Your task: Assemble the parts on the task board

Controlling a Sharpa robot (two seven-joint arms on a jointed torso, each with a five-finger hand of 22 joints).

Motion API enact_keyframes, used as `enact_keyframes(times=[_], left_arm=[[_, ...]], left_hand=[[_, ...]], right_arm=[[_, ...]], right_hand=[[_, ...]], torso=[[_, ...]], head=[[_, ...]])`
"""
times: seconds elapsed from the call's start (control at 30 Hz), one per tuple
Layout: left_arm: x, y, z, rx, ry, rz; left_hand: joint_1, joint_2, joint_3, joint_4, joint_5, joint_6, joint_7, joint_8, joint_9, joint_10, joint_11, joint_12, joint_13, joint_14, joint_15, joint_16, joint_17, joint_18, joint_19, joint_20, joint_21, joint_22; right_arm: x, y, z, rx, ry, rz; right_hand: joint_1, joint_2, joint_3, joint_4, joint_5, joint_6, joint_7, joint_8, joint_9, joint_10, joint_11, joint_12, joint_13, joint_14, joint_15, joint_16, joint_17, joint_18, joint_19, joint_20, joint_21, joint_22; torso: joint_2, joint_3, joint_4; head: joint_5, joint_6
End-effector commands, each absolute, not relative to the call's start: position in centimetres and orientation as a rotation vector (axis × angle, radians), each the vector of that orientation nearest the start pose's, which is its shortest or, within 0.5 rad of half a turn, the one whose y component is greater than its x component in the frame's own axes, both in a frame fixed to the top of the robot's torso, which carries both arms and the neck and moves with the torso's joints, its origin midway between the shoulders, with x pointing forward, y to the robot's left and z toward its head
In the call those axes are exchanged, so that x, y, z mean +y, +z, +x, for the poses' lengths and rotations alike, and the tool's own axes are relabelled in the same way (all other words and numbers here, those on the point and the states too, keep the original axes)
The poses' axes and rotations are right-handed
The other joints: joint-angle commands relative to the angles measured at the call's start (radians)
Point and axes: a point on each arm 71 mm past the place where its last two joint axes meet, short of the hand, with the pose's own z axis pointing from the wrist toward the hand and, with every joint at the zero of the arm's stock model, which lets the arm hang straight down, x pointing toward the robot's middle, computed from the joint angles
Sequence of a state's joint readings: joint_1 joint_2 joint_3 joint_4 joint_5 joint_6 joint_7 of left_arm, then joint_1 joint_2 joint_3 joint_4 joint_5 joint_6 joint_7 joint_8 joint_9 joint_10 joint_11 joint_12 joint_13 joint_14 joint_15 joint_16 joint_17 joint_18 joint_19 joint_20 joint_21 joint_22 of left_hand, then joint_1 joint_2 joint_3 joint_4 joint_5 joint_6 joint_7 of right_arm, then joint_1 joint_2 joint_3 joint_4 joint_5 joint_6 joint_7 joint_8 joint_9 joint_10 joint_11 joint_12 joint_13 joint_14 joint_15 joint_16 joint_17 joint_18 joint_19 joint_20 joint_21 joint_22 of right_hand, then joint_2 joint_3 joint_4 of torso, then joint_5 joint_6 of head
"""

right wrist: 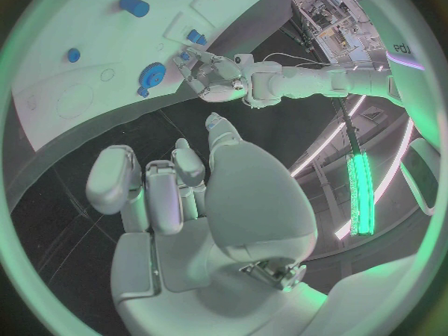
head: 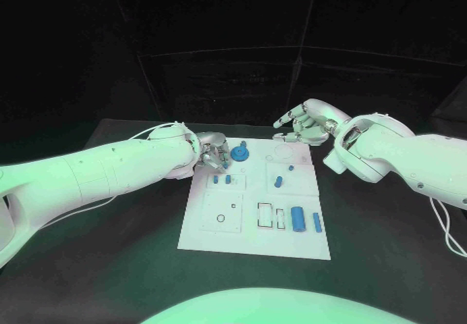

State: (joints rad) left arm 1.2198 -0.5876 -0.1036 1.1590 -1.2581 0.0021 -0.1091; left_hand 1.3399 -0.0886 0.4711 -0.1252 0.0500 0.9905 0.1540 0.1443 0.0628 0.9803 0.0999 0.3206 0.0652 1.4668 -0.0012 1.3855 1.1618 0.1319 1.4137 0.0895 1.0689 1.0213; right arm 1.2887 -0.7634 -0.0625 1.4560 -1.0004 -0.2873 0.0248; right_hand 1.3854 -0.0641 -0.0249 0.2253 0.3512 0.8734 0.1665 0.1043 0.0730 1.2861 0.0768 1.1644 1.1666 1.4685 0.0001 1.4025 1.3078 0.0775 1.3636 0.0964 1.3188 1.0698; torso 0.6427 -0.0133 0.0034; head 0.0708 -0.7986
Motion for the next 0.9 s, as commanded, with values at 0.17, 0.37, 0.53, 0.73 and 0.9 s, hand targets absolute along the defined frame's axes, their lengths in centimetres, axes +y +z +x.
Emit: enact_keyframes(times=[0.17,0.37,0.53,0.73,0.9], left_arm=[[17.5,-23.8,53.6,2.056,-0.596,0.078],[17.7,-23.7,53.6,2.044,-0.598,0.073],[18.3,-23.6,53.6,2.026,-0.593,0.060],[20.3,-22.8,53.9,1.926,-0.626,-0.018],[22.1,-21.8,53.9,1.796,-0.732,-0.160]], left_hand=[[-0.005,-0.006,0.007,-0.001,-0.002,-0.007,0.002,-0.010,0.001,-0.015,0.001,-0.011,-0.002,0.006,0.010,-0.006,-0.007,-0.015,-0.004,0.010,-0.008,-0.005],[-0.004,-0.007,0.008,-0.002,-0.002,-0.008,0.003,-0.012,0.002,-0.018,0.002,-0.013,-0.002,0.006,0.011,-0.007,-0.008,-0.015,-0.005,0.011,-0.010,-0.006],[-0.002,-0.012,0.012,-0.007,-0.002,-0.014,0.006,-0.021,0.001,-0.027,0.005,-0.020,-0.002,0.005,0.014,-0.007,-0.012,-0.014,-0.006,0.014,-0.011,-0.006],[-0.005,-0.020,0.012,-0.011,-0.002,-0.027,0.014,-0.037,0.002,-0.072,0.015,-0.044,-0.003,-0.009,0.021,-0.029,-0.057,-0.001,-0.027,0.021,-0.068,-0.066],[-0.001,-0.009,0.019,-0.009,-0.001,-0.014,0.022,-0.035,0.005,-0.075,0.020,-0.043,-0.001,-0.025,0.024,-0.056,-0.105,0.012,-0.050,0.025,-0.129,-0.127]], right_arm=[[-17.8,-15.3,50.9,1.695,0.968,0.144],[-17.9,-15.3,51.0,1.696,0.963,0.146],[-18.2,-15.4,51.1,1.702,0.952,0.151],[-19.2,-15.7,51.5,1.714,0.853,0.100],[-20.1,-16.3,51.5,1.732,0.724,-0.027]], right_hand=[[0.002,0.009,-0.004,0.000,0.003,-0.005,0.000,0.004,0.000,-0.006,-0.001,-0.004,-0.003,0.044,-0.006,-0.007,-0.001,0.017,-0.006,0.002,-0.003,0.000],[0.006,0.009,-0.006,-0.001,0.003,-0.007,0.000,0.004,-0.001,-0.036,-0.001,-0.044,-0.042,0.042,-0.006,-0.013,-0.009,0.020,-0.014,0.002,-0.013,-0.018],[0.021,0.016,-0.006,0.000,0.002,-0.006,-0.001,0.008,0.000,-0.159,-0.004,-0.235,-0.222,0.026,-0.008,-0.059,-0.063,0.025,-0.024,0.000,-0.029,-0.042],[0.147,0.043,0.077,-0.038,-0.088,0.066,-0.009,0.039,0.007,-0.281,-0.010,-0.592,-0.527,0.000,-0.017,-0.174,-0.187,0.030,-0.034,-0.012,-0.053,-0.076],[0.184,0.015,0.158,-0.051,-0.113,0.118,-0.001,0.047,0.004,-0.267,0.000,-0.808,-0.729,0.004,-0.004,-0.212,-0.226,0.032,-0.038,0.000,-0.064,-0.091]], torso=[[-0.001,-0.0002,0.0010],[0.000,-0.0009,0.0002],[0.000,-0.0011,0.0008],[-0.003,-0.0012,0.0033],[-0.002,-0.0012,0.0002]], head=[[0.002,0.000],[0.001,0.002],[-0.001,0.004],[-0.004,0.004],[-0.003,0.011]])
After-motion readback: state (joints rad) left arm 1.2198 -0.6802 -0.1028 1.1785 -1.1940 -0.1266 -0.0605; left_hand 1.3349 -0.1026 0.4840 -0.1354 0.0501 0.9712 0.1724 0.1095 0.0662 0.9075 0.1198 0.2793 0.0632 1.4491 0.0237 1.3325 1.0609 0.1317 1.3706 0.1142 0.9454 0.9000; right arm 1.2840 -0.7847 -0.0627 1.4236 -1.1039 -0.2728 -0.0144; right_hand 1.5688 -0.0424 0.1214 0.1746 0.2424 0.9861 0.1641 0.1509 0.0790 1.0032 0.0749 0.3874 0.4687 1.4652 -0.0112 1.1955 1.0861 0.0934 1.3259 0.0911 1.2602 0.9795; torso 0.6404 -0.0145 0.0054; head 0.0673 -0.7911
